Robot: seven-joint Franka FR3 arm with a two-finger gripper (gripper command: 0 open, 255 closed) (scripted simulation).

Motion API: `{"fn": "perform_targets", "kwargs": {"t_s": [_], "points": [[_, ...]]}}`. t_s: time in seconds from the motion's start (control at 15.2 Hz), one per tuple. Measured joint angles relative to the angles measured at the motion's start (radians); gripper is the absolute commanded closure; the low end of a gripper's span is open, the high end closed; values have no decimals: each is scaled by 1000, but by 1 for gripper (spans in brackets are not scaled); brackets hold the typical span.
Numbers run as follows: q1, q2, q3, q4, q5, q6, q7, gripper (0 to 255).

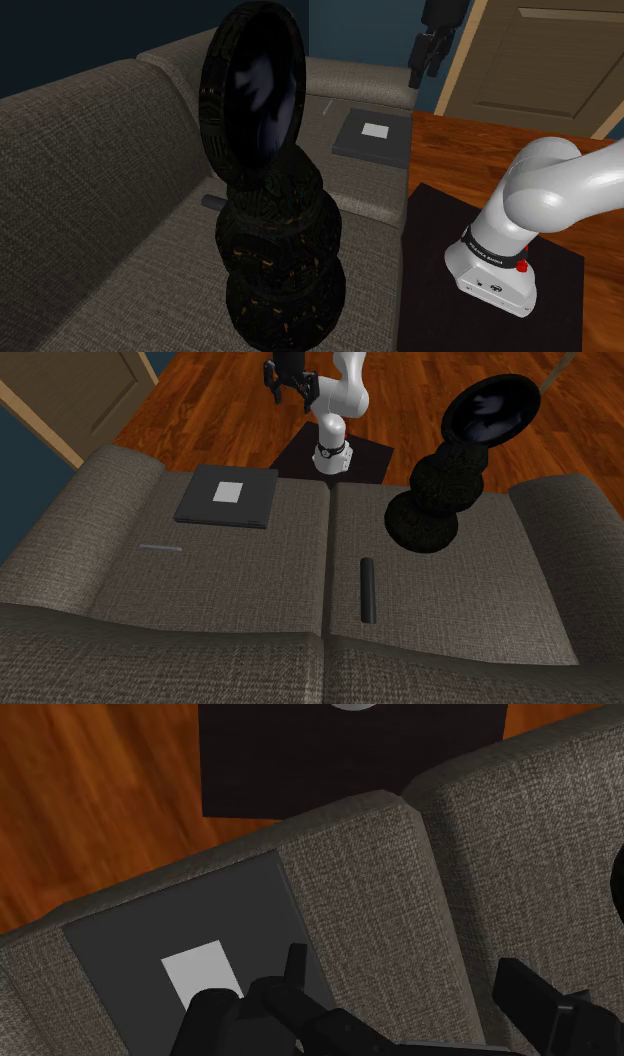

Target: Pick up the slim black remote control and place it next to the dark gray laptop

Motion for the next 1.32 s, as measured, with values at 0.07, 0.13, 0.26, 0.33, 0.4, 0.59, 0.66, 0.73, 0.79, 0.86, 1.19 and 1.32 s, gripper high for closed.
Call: {"fn": "perform_targets", "kwargs": {"t_s": [0.07,0.13,0.26,0.33,0.4,0.59,0.66,0.73,0.79,0.86,1.19,1.32], "points": [[0,0,0,0,0,0,0,0],[4,8,5,-4,5,11,3,0],[16,47,23,-8,21,54,15,0],[23,61,34,-20,30,78,22,0],[30,78,43,-23,38,99,27,0],[51,148,76,-35,63,181,44,0],[58,174,86,-40,70,212,49,0],[64,199,95,-41,76,238,52,0],[73,230,111,-31,86,260,64,0],[79,254,121,-29,92,282,69,0],[109,393,173,4,114,391,95,0],[119,463,194,30,118,436,106,0]]}}
